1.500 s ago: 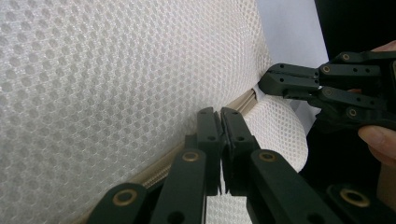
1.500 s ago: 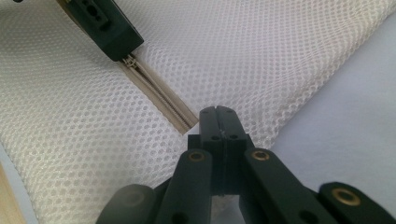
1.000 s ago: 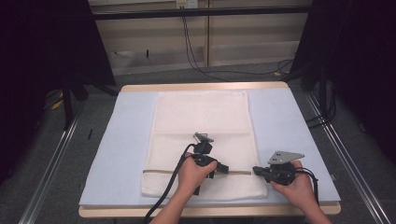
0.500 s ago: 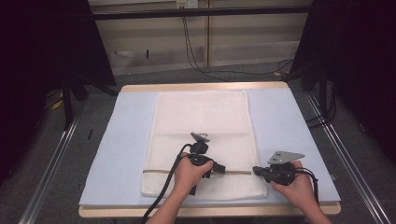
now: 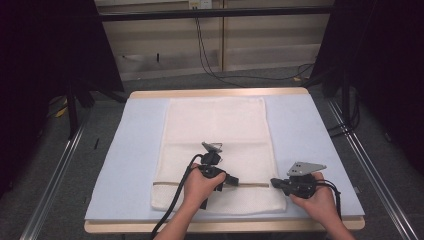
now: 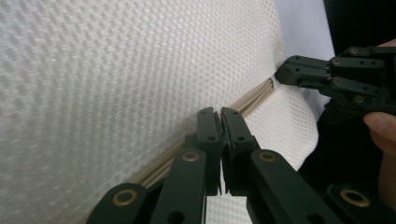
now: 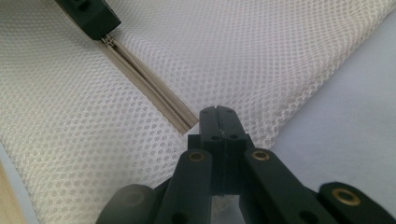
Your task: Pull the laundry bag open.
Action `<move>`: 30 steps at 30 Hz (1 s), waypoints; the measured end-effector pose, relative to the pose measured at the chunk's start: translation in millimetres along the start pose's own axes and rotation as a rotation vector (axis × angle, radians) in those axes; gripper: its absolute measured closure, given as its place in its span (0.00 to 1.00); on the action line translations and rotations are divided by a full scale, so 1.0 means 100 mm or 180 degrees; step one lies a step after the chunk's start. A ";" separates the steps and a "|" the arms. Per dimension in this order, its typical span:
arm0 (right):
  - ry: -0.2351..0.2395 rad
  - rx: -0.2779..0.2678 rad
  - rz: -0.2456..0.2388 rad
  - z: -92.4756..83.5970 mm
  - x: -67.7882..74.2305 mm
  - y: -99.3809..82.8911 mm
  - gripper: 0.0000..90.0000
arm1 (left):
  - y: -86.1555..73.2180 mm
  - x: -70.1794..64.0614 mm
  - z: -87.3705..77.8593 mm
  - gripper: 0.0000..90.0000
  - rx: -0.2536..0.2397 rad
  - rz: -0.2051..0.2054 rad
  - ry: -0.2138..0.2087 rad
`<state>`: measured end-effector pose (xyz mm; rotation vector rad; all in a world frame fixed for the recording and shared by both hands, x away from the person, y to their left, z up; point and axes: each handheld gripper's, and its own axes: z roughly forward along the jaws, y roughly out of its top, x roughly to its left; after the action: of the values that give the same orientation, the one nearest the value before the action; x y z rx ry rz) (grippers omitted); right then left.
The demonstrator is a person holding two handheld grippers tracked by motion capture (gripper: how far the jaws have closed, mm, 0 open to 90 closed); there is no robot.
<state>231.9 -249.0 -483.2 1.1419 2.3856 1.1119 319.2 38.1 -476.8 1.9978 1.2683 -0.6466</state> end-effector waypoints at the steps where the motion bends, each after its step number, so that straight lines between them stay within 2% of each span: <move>1: 0.0001 0.0000 0.0000 0.00 0.00 0.00 1.00 | 0.00 0.00 0.00 0.97 -0.0002 0.0009 0.0041; 7: -0.0010 -0.0002 0.0004 0.00 0.00 0.00 1.00 | -0.01 0.02 -0.05 0.97 0.0002 0.0055 0.0054; 13: -0.0005 -0.0002 0.0007 0.00 0.00 0.00 1.00 | -0.01 0.02 -0.07 0.97 -0.0021 0.0012 0.0030; 14: -0.0005 -0.0001 0.0008 0.00 0.00 0.00 1.00 | -0.01 0.02 -0.07 0.97 -0.0027 0.0015 0.0067; 18: -0.0003 0.0000 0.0010 0.00 0.00 0.00 1.00 | 0.00 0.04 -0.12 0.97 0.0000 0.0030 0.0067; 19: -0.0006 0.0002 0.0016 0.00 0.00 0.00 1.00 | -0.01 0.05 -0.13 0.97 -0.0010 0.0034 0.0110; 25: -0.0010 0.0000 0.0022 0.00 0.00 0.00 1.00 | -0.03 0.10 -0.20 0.97 -0.0035 -0.0009 0.0110; 27: -0.0005 0.0003 0.0028 0.00 0.00 0.00 1.00 | -0.03 0.12 -0.21 0.97 -0.0013 -0.0001 0.0064; 30: -0.0007 0.0001 0.0024 0.00 0.00 0.00 1.00 | -0.03 0.13 -0.22 0.97 -0.0014 -0.0007 0.0104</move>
<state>232.1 -249.1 -483.3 1.1527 2.3820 1.1121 322.4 63.0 -472.7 2.0111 1.2904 -0.6142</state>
